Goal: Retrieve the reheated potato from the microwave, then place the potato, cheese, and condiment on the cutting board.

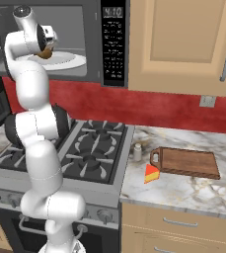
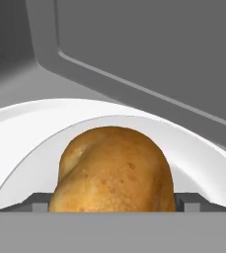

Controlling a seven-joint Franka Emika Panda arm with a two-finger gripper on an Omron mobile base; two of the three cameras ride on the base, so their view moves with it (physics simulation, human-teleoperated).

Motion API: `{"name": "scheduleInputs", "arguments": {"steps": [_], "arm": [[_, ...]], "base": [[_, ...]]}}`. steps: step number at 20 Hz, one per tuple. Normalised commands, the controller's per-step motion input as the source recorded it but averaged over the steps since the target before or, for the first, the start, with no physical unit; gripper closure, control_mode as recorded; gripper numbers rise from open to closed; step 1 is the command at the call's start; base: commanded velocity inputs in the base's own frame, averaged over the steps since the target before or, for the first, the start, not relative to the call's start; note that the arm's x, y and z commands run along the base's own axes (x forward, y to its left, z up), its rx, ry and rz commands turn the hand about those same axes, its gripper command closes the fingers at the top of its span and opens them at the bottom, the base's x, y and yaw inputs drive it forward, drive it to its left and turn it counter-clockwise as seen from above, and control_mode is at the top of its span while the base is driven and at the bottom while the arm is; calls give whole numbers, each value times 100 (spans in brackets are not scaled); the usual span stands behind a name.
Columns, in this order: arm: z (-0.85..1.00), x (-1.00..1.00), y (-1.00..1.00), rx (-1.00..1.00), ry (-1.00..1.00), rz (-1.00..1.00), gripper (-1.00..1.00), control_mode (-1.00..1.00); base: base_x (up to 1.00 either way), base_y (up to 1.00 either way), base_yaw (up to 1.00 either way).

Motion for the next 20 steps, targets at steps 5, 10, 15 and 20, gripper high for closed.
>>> {"name": "scheduleInputs", "arguments": {"steps": [5, 10, 15, 20], "arm": [[-12, -48, 1, 0, -19, 0, 100, -100], [-4, -39, 0, 2, -17, 0, 100, -100], [10, -42, -1, 10, 0, 0, 100, -100], [29, -57, -6, 14, 7, 0, 100, -100]], "base": [[0, 0, 0], [0, 0, 0], [0, 0, 0], [0, 0, 0]]}}
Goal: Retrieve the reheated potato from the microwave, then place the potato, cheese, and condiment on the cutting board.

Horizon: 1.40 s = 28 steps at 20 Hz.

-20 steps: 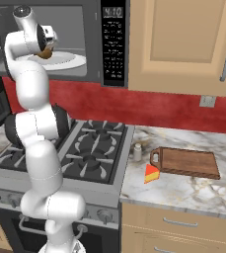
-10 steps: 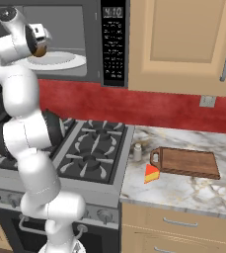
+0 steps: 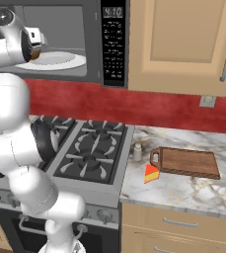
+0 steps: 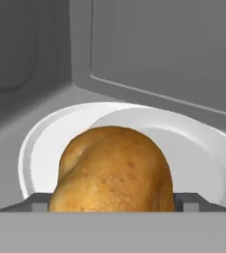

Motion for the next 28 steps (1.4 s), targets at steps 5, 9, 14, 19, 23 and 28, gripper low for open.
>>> {"name": "scheduleInputs", "arguments": {"steps": [5, 9, 14, 19, 23, 28], "arm": [[20, -70, -11, 8, 0, 0, 100, -100], [6, -82, -21, 5, 0, 0, 100, -100], [-1, -91, -38, 3, 0, 0, 100, -100], [-12, -87, -48, 4, 0, 0, 100, -100], [-22, -67, -61, 0, 1, 0, 100, -100], [-30, -51, -65, 0, 1, 0, 100, -100]], "base": [[0, 0, 0], [0, 0, 0], [0, 0, 0], [0, 0, 0], [0, 0, 0], [0, 0, 0]]}}
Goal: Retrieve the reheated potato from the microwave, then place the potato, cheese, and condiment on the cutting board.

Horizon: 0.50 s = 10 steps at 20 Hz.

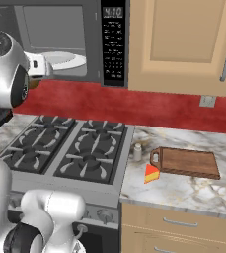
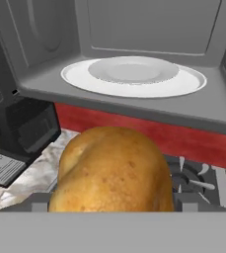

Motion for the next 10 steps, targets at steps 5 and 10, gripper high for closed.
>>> {"name": "scheduleInputs", "arguments": {"steps": [5, 10], "arm": [[-31, -39, -67, 0, 0, 0, 100, -100], [-37, -14, -71, -1, 3, -1, 100, -100]], "base": [[0, 0, 0], [0, 0, 0]]}}
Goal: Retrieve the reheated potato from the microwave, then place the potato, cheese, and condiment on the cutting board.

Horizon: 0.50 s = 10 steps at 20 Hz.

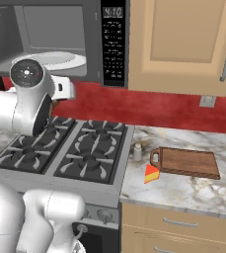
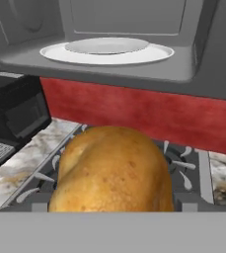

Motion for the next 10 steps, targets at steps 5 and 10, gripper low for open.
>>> {"name": "scheduleInputs", "arguments": {"steps": [5, 10], "arm": [[-50, 2, -58, -4, 12, -2, 100, -100], [-51, 20, -30, 0, 6, -3, 100, -100]], "base": [[0, 0, 0], [0, 0, 0]]}}
